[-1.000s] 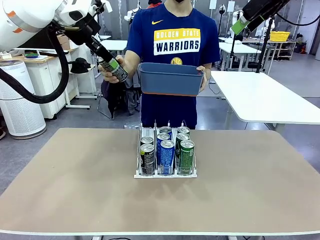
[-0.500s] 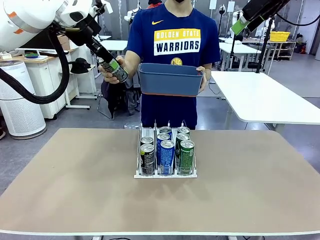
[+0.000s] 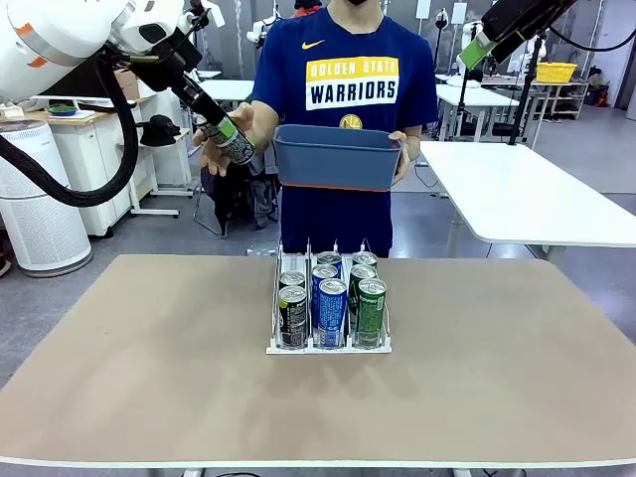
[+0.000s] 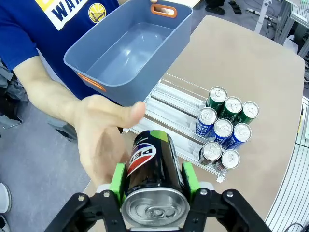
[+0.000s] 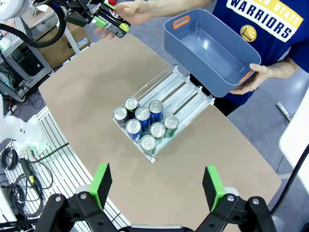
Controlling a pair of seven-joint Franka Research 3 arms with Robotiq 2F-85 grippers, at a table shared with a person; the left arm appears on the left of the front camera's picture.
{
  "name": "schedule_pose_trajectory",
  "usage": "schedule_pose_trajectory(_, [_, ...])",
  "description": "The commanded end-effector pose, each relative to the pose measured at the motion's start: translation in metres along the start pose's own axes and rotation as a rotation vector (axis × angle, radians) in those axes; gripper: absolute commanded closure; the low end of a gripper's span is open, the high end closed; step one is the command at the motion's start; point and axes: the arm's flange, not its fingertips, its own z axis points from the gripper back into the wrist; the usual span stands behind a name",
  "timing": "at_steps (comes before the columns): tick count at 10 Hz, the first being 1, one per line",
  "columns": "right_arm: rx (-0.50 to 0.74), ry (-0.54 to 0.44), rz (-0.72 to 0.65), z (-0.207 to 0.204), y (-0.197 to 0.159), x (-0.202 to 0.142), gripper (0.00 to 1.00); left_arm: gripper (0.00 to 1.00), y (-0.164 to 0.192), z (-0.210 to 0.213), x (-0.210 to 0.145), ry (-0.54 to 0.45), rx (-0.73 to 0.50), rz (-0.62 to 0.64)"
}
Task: Fill the beverage cans into the dispenser.
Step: Place the picked Pepsi coke in the line of the Automatic Can Dispenser with the same cans.
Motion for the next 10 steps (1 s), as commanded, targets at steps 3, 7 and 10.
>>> schedule_pose_trajectory(3, [0.006,0.0,0.009,-0.0008,0.0011,-0.0002,0.0,1.0,0.0004,0.0022,-0.0015,-0.002,0.003,-0.003])
schedule_pose_trajectory(7, [0.006,0.0,0.009,-0.0008,0.0011,-0.0002,0.0,1.0,0.0004,0.0022,-0.0015,-0.002,0.003,-0.003])
schedule_pose_trajectory(10, [0.006,0.0,0.009,-0.0008,0.0011,-0.0002,0.0,1.0,0.0004,0.0022,-0.0015,-0.002,0.003,-0.003])
